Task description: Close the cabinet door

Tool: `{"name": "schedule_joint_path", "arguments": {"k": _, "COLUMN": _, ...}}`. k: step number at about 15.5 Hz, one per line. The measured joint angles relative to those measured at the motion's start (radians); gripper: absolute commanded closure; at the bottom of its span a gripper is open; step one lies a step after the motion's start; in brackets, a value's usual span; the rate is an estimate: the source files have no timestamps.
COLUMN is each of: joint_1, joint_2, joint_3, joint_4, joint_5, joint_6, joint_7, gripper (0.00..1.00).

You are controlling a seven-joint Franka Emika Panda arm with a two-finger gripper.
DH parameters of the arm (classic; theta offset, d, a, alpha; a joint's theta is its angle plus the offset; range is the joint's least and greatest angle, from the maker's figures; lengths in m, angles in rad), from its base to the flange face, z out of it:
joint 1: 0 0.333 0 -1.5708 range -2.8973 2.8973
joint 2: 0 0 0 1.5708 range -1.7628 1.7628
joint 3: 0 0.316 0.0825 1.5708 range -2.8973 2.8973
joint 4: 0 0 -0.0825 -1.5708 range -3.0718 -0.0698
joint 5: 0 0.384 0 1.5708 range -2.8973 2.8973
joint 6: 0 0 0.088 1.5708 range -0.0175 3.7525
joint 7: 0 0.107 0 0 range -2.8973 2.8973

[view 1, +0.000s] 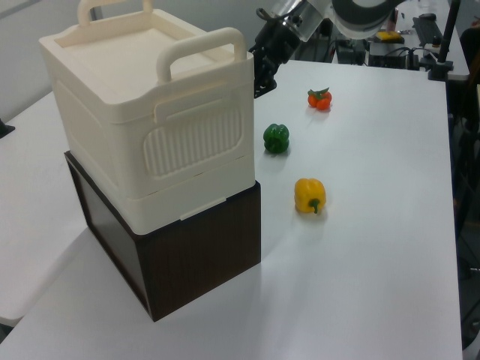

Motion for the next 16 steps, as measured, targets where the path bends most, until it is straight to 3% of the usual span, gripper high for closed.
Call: {"name": "schedule_joint_path", "arguments": {"k": 16, "joint_1": 0.021, "joint_2": 0.024, "joint_3": 0.007, "joint_4": -0.003, "joint_5": -0.053, "joint_6": 0.089, "joint_7": 0.000, "gripper": 1.00}}
